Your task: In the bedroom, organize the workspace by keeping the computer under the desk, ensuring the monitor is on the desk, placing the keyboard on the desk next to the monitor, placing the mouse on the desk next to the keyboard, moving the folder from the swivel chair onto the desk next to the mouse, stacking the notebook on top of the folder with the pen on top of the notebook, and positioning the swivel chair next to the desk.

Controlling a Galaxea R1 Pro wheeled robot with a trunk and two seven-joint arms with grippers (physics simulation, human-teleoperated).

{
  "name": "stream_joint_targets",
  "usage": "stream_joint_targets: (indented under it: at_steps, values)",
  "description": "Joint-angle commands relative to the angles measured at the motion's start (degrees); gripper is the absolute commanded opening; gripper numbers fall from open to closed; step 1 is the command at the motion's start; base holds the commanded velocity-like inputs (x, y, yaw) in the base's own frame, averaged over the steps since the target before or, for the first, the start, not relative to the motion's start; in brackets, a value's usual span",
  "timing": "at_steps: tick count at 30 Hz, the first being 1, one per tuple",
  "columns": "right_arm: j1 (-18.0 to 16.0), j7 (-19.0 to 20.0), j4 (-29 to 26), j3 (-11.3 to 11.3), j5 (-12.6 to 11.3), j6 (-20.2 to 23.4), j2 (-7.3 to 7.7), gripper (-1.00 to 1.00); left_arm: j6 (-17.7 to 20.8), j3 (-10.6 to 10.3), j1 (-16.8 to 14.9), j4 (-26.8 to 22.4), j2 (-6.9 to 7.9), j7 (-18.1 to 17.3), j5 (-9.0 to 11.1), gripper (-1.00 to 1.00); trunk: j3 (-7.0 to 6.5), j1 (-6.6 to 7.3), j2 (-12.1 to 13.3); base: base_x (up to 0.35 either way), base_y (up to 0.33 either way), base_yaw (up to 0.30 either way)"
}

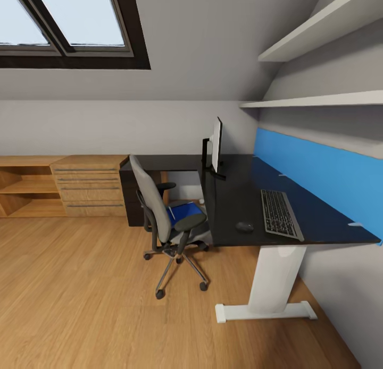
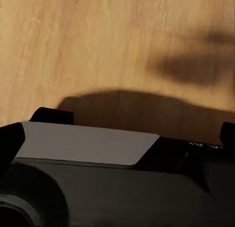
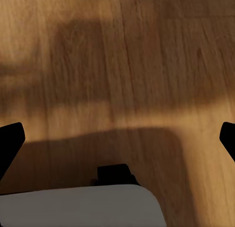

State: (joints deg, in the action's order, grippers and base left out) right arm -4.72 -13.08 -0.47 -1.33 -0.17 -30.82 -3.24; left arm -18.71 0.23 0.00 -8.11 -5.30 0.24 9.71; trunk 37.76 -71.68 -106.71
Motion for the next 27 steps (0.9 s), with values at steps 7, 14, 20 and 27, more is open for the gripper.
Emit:
stream_joint_targets:
  at_steps: [7, 14, 20, 27]
  values:
    - [-0.03, -0.26, 0.03, -0.16, 0.00, -0.12, -0.02, 1.00, -0.17, 0.14, 0.00, 0.82, 0.94, 0.05, 0.36, 1.00, 1.31, -1.54, -2.84, 0.000, 0.000, 0.000]
    - [-0.03, -0.26, 0.03, -0.16, 0.00, -0.12, -0.02, 1.00, -0.18, -0.06, 0.00, 0.49, 1.47, 0.32, 0.16, 1.00, 2.57, -3.08, -5.65, 0.000, 0.000, 0.000]
    - [-0.03, -0.26, 0.03, -0.16, -0.02, -0.14, -0.02, 1.00, -0.09, -0.13, 0.00, -1.34, 2.13, 0.46, 0.06, 1.00, 3.65, -4.39, -8.06, 0.000, 0.000, 0.000]
    - [-0.03, -0.24, -0.17, -0.14, -0.09, -0.24, -0.14, 1.00, -0.06, -0.14, 0.00, -3.59, 2.60, 0.43, 0.04, 1.00, 3.82, -4.61, -8.46, 0.000, 0.000, 0.000]
